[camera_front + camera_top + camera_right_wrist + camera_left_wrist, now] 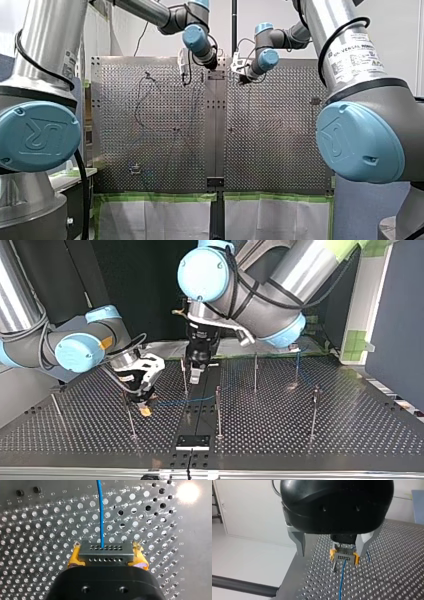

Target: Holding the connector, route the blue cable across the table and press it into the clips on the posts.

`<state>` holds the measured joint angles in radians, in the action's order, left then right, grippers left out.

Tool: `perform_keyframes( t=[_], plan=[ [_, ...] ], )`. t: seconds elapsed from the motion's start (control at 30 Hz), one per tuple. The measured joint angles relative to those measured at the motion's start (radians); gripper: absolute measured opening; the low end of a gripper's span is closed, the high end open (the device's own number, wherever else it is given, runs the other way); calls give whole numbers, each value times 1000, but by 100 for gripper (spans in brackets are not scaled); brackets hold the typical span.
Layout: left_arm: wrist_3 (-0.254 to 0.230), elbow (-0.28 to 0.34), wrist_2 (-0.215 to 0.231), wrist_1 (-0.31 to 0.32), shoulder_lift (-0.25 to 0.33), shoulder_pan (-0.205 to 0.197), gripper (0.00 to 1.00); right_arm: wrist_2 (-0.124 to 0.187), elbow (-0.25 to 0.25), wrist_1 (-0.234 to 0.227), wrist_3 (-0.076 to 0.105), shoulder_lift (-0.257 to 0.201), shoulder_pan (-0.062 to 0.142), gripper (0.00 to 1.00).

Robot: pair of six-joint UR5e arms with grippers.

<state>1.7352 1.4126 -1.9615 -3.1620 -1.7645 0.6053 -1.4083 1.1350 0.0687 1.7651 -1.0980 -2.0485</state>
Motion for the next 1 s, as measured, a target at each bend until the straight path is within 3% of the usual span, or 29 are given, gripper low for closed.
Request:
perform_keyframes(
  t=[0.47, 1.0],
  plan=[
    [-12, -133, -123, 25, -133, 6, 100, -2, 1, -1, -3, 0, 4, 0],
    [-11, -254, -137, 44, -264, -23, 100, -2, 1, -1, -5, 3, 7, 0]
  ],
)
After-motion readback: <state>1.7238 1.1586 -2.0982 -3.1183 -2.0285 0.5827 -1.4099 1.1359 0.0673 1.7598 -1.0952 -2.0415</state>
